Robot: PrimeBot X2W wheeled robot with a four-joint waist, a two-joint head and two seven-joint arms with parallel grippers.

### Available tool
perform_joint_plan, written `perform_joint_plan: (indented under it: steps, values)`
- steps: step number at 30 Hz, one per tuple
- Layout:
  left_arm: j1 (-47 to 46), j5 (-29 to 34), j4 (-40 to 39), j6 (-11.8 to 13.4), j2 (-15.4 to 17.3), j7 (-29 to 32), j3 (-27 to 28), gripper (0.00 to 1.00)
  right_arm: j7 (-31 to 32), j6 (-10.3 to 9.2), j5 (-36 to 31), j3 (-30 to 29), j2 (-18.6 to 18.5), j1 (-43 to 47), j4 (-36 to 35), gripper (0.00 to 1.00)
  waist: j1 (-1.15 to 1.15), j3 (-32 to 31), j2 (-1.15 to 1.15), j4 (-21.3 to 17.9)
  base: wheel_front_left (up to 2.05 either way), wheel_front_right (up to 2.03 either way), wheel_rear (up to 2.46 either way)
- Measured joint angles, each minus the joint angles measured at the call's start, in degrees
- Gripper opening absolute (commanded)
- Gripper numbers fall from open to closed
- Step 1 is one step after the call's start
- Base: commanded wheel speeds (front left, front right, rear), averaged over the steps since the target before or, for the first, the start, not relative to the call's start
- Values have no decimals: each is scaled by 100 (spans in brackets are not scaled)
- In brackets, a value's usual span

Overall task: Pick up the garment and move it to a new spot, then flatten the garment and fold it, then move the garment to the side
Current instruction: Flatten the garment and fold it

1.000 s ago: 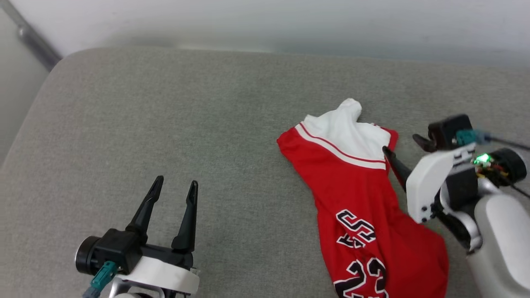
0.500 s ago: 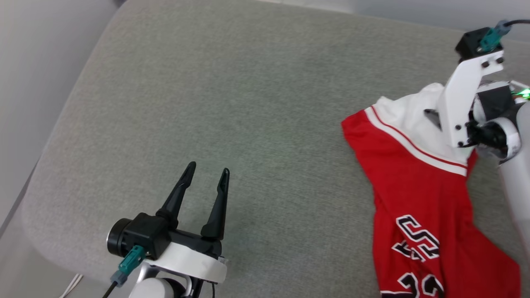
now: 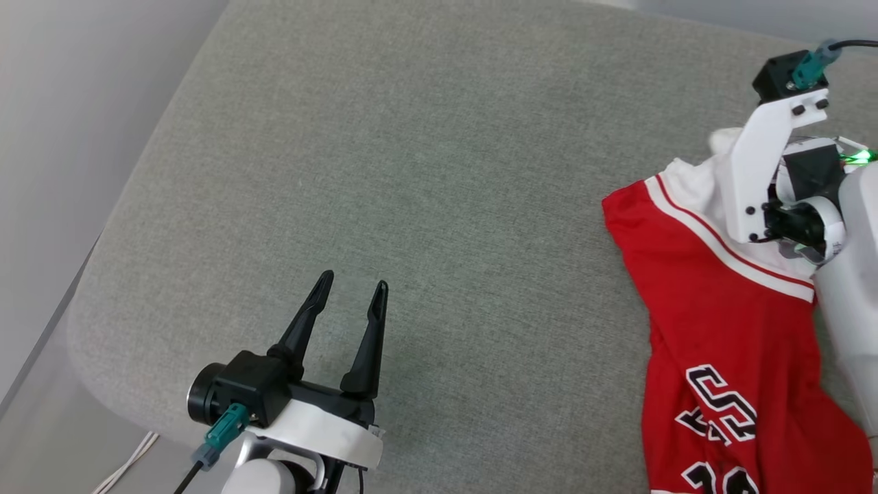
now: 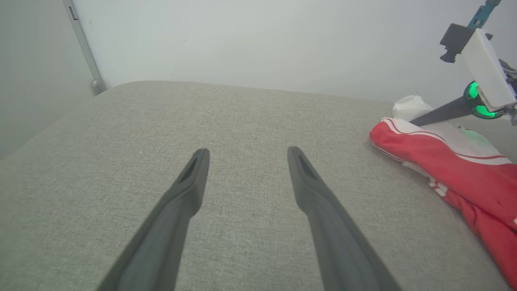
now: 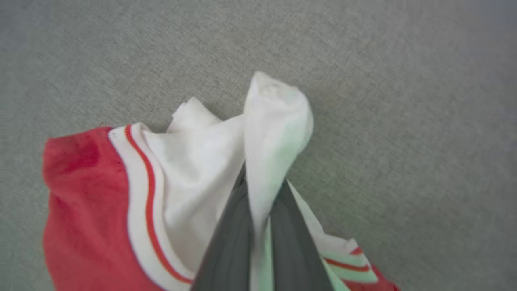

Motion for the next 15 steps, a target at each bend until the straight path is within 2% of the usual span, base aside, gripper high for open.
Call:
perform_joint_plan:
  steps: [5,10,15]
  values:
    - [47,-7,30,0,68,0,76,100,-320,0,305,353,56,-48,-93,0,0,-182,0,-202,0,0,0]
    - [120,19,-11,-1,165,0,215,100,-604,0,789,580,111,-39,-508,0,0,-413,0,-542,0,0,0]
    - [239,55,-88,0,232,0,366,100,-748,0,1068,455,-112,252,-1182,0,0,-646,0,-965,0,0,0]
